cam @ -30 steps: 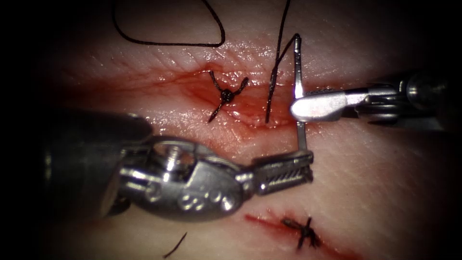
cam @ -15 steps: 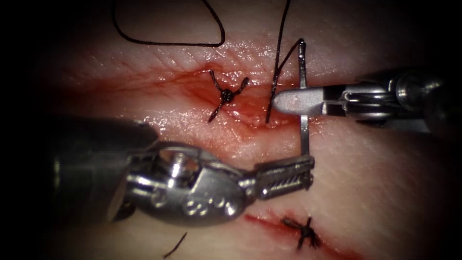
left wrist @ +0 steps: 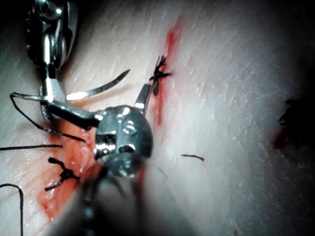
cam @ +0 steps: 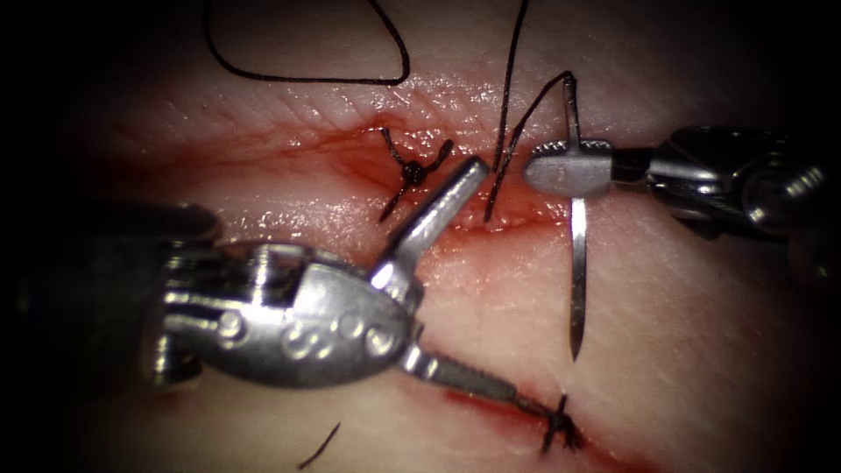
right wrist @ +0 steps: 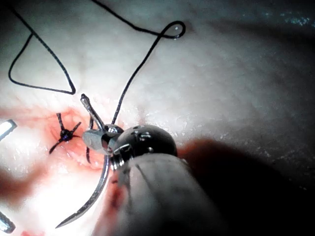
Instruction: Wound Closure
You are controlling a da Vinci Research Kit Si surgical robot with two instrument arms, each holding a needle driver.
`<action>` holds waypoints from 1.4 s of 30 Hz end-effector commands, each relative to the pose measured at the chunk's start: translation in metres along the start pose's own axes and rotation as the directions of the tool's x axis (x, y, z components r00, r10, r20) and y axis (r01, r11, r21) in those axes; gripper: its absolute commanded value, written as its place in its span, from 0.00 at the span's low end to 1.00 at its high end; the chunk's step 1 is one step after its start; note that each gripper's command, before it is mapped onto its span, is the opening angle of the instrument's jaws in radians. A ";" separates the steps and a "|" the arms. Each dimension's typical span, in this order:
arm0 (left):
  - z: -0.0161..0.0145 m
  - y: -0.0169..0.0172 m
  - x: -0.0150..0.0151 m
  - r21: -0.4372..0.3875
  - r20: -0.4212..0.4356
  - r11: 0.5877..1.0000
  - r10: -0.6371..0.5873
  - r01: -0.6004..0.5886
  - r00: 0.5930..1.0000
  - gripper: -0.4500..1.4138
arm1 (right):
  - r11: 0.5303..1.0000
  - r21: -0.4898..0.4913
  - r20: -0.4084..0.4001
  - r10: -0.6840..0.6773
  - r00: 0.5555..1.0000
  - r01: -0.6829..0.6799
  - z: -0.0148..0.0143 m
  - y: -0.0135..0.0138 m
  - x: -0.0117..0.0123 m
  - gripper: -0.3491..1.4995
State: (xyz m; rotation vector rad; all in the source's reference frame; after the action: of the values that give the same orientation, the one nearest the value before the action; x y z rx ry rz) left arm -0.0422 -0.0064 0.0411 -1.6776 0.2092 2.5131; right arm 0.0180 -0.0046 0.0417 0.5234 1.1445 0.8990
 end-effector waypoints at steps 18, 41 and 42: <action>0.0019 -0.0042 -0.0094 -0.151 0.181 0.928 -0.313 0.341 0.932 0.00 | 0.980 0.077 -0.183 -0.168 0.969 0.185 0.0019 -0.0003 0.0005 0.00; 0.0074 -0.0050 -0.0123 -0.156 0.514 0.925 -0.225 0.348 0.828 0.00 | 0.908 0.023 -0.252 -0.400 0.881 0.418 0.0030 -0.0005 0.0000 0.00; 0.0075 -0.0049 -0.0122 -0.169 0.528 0.925 -0.207 0.340 0.824 0.00 | 0.905 0.022 -0.256 -0.405 0.878 0.424 0.0030 -0.0004 -0.0001 0.00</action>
State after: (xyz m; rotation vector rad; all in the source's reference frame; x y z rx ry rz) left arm -0.0429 -0.0007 0.0546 -0.9288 -0.4081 2.7225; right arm 0.0202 -0.0050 0.0419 0.2093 1.4543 0.5505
